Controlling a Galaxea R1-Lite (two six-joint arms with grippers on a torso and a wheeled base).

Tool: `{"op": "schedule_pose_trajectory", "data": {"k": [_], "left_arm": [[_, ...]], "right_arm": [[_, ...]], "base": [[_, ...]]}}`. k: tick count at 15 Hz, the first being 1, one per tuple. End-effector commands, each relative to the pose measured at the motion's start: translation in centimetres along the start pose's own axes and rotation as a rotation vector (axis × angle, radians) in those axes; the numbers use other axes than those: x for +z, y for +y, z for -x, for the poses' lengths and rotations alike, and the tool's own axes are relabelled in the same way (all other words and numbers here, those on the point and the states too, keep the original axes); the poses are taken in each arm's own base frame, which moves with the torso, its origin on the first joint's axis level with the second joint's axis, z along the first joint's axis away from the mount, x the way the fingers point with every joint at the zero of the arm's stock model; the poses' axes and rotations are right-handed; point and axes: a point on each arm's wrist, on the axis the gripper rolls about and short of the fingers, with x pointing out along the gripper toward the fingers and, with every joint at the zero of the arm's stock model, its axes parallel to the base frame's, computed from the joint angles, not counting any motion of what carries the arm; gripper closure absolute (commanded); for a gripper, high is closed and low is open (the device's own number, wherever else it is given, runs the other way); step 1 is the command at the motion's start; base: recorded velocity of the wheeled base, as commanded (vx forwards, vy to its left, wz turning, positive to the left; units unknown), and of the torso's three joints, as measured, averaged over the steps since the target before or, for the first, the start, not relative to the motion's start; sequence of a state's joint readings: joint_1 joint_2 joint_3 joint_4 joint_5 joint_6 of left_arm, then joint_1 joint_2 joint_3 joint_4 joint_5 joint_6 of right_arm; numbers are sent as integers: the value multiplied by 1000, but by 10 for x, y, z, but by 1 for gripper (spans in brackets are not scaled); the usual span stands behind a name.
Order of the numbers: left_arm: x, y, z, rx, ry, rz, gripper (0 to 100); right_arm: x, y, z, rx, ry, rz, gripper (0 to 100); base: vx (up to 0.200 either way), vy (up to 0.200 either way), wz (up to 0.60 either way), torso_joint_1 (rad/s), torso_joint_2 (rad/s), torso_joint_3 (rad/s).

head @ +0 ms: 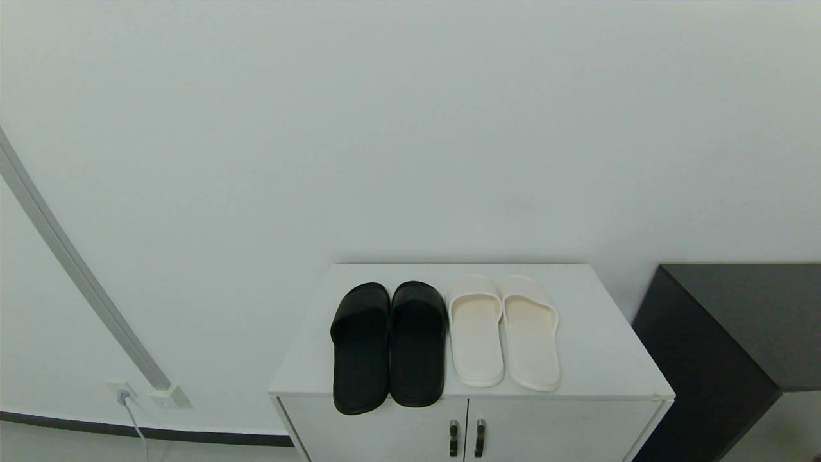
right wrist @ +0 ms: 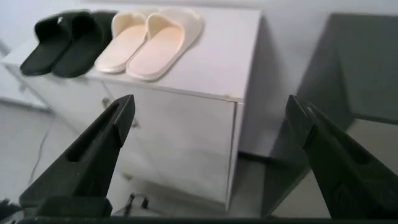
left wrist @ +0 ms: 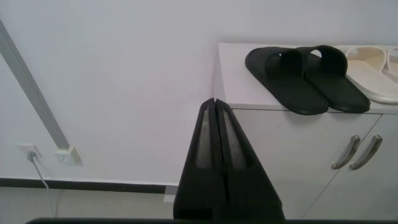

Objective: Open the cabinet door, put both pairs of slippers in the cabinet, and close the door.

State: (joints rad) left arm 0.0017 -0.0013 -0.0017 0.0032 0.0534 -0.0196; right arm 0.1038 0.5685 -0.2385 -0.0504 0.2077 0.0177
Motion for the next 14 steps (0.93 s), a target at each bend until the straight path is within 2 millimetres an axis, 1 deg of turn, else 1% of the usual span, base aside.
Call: {"op": "schedule_pose_trajectory", "data": {"k": [1, 3, 6, 7, 8, 10, 13, 14], "left_arm": [[0, 0, 0, 0, 1, 0, 100], [0, 0, 0, 0, 1, 0, 100], [0, 0, 0, 0, 1, 0, 100], [0, 0, 0, 0, 1, 0, 100], [0, 0, 0, 0, 1, 0, 100], [0, 0, 0, 0, 1, 2, 100], [0, 0, 0, 0, 1, 0, 100], [0, 0, 0, 0, 1, 0, 100]], "right_arm": [[26, 7, -71, 144, 172, -35, 0], [34, 27, -93, 156, 163, -10, 0], [47, 70, -128, 163, 142, -56, 0], [50, 82, -138, 153, 139, -54, 0], [54, 98, -152, 134, 138, -66, 0], [55, 125, -173, 68, 131, -104, 0], [49, 147, -205, -10, 120, -97, 0], [48, 153, -212, -31, 94, -101, 0]], "base": [[0, 0, 0, 0, 0, 0], [0, 0, 0, 0, 0, 0], [0, 0, 0, 0, 0, 0], [0, 0, 0, 0, 0, 0], [0, 0, 0, 0, 0, 0], [0, 0, 0, 0, 0, 0], [0, 0, 0, 0, 0, 0], [0, 0, 0, 0, 0, 0]]}}
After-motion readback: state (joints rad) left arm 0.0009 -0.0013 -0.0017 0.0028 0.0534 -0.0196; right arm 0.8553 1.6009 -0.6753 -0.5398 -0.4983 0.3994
